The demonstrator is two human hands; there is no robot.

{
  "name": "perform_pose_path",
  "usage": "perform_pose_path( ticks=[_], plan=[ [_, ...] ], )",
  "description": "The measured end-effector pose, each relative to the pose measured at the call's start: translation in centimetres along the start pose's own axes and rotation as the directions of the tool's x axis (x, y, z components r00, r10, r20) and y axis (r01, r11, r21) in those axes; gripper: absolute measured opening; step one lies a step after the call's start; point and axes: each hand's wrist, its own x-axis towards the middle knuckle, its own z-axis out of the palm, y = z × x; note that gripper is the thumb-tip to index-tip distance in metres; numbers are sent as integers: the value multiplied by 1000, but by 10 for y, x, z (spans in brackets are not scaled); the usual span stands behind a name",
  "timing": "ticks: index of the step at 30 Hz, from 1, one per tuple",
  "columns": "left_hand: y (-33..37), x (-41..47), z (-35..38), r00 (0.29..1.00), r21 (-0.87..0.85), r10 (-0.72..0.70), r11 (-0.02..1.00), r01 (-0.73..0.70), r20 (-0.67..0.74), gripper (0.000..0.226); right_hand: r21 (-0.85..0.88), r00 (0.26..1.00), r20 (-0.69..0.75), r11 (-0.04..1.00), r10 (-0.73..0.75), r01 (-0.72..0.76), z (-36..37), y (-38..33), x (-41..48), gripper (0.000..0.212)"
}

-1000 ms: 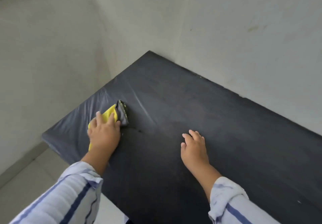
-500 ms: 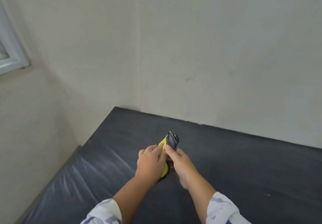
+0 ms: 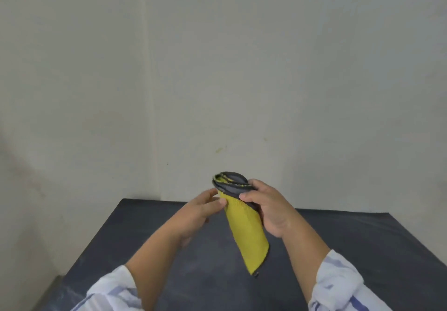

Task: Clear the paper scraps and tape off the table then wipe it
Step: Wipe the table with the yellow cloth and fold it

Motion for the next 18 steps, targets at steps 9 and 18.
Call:
perform_pose_path(
  ticks=[9, 18],
  plan=[
    [49, 21, 20, 995, -399, 99, 912, -95, -9, 43, -57, 999, -25, 998, 24, -26, -43, -31, -11, 51],
    [55, 31, 44, 999, -362, 15, 932, -31, -45, 38, -507, 979, -126, 858, -161, 76, -67, -16, -26, 42]
  ],
)
